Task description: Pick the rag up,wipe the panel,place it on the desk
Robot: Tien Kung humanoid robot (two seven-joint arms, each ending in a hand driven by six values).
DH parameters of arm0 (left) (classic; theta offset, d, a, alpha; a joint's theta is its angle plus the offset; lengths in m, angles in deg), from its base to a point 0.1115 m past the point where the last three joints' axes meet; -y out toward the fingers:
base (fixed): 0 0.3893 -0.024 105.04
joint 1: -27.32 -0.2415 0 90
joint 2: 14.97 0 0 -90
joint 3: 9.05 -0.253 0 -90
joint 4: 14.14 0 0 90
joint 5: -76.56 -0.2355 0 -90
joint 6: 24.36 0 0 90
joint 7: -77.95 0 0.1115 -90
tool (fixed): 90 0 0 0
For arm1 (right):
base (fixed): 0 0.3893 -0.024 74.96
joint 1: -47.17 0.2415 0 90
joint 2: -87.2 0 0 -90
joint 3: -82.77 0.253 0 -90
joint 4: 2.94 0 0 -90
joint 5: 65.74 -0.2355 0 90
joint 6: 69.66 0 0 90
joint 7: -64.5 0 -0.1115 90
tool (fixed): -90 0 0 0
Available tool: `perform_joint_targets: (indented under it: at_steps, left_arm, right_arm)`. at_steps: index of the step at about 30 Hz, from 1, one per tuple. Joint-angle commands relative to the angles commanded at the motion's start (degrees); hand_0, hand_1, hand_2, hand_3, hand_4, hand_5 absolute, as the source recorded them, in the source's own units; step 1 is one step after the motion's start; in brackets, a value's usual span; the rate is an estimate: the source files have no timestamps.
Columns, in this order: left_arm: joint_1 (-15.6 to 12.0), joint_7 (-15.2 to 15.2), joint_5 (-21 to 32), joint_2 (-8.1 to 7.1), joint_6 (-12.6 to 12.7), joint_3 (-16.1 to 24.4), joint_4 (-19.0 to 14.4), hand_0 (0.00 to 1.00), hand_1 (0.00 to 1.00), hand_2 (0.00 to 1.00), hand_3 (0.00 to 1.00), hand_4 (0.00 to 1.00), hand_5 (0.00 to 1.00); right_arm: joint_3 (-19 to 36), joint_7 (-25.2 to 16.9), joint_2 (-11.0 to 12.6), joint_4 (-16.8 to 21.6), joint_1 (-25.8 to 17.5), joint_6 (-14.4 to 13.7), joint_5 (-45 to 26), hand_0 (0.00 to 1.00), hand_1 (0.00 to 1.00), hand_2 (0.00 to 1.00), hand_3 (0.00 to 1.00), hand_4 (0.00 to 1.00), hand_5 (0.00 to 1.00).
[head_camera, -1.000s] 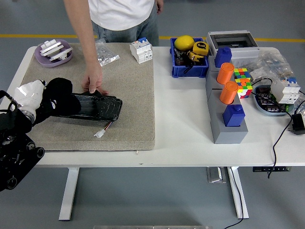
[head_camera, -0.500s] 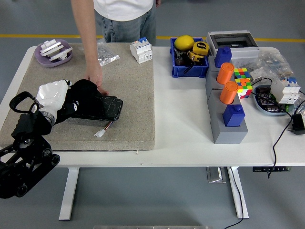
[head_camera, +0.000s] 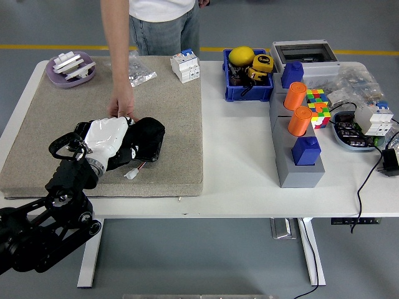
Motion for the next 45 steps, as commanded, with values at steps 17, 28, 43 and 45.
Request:
perform_joint_targets:
  at_steps: [17,28,43,45]
  left_arm:
    - [-0.07,-0.47,0.23,0.6,-0.36,-0.7,-0.78,0.256,0.375,0.526,0.522,0.477,0.002]
    - [-0.85,-0.85,-0.71,-1.11,-0.36,2.77,1.15,0.255,0.374,0.527,0.524,0.475,0.002]
    - [-2.56,-0.08,-1.75,-1.89,-0.04,10.85,7.38,0.258,0.373,0.525,0.523,0.474,0.002]
    - [-2.7,-0.04,-1.79,-2.12,-0.03,11.78,7.97,0.258,0.373,0.525,0.523,0.474,0.002]
  right_arm:
    - [-0.23,0.05,-0.03,0.0,0.07,-0.04,-0.17,0.767,0.596,0.613,0.566,0.996,0.504]
    - [-0.08,0.09,0.02,-0.03,0.04,0.06,-0.12,0.767,0.596,0.613,0.568,0.998,0.504]
    - [-0.41,0.17,0.0,0.05,-0.17,0.08,0.26,0.767,0.596,0.612,0.568,0.998,0.506]
    - [-0.37,0.19,0.02,0.07,-0.16,0.07,0.27,0.767,0.596,0.612,0.568,0.998,0.506]
